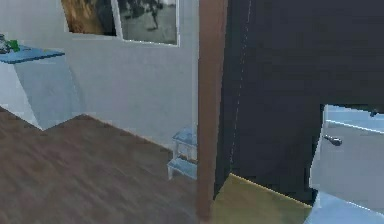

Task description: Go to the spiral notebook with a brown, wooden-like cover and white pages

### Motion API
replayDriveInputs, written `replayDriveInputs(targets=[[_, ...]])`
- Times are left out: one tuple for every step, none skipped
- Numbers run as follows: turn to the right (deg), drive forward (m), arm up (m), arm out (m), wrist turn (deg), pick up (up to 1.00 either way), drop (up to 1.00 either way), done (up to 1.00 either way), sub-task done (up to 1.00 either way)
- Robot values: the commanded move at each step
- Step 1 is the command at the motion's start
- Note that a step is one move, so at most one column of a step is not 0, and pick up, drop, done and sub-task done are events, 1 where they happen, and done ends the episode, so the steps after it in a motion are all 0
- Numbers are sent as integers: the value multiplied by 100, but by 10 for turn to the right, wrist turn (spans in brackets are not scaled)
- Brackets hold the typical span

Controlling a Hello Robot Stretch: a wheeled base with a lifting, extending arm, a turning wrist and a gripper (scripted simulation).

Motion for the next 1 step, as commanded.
replayDriveInputs(targets=[[0,30,0,0,0,0,0,0,0]])
